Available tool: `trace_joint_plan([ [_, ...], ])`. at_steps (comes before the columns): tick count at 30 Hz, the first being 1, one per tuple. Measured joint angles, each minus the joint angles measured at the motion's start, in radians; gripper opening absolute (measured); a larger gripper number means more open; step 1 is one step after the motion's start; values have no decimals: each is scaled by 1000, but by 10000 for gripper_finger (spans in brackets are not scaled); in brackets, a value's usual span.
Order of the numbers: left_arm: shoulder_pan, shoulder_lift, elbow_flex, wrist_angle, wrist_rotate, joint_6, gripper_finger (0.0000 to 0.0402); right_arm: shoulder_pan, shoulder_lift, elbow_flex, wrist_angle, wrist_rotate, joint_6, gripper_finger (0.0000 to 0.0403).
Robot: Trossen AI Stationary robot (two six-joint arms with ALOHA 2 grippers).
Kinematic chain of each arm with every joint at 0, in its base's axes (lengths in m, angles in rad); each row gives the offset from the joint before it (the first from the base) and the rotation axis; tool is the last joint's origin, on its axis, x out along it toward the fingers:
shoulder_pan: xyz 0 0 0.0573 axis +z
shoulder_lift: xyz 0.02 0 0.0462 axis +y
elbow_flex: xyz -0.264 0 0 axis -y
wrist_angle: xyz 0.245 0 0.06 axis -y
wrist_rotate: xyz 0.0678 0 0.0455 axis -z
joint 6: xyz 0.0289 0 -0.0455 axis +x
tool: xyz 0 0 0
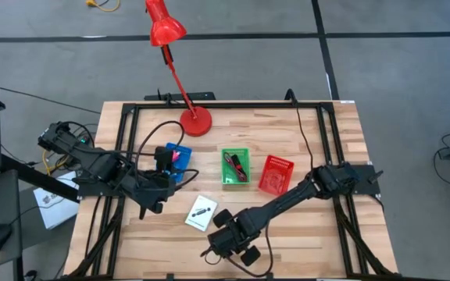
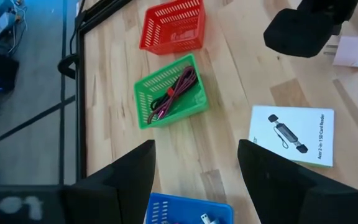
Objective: Pick and place items into bin
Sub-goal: Put the light pink charger adapter into the blue bin
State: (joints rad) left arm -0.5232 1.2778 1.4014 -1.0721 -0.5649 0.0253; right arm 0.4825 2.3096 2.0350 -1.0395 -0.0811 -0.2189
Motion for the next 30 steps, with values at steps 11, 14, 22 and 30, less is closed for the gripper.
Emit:
trace_joint_plan([
  [11,0,0,0,0,0,-10,219,-23,0,0,9,-90,-147,103],
  [14,0,0,0,0,0,-10,219,-24,0,0,12,-102,-148,103],
  [22,0,0,0,1,-34,-22,219,-38,0,0,16,-103,-155,103],
  [30,0,0,0,-10,36,11,219,-46,0,0,12,-101,-174,103],
])
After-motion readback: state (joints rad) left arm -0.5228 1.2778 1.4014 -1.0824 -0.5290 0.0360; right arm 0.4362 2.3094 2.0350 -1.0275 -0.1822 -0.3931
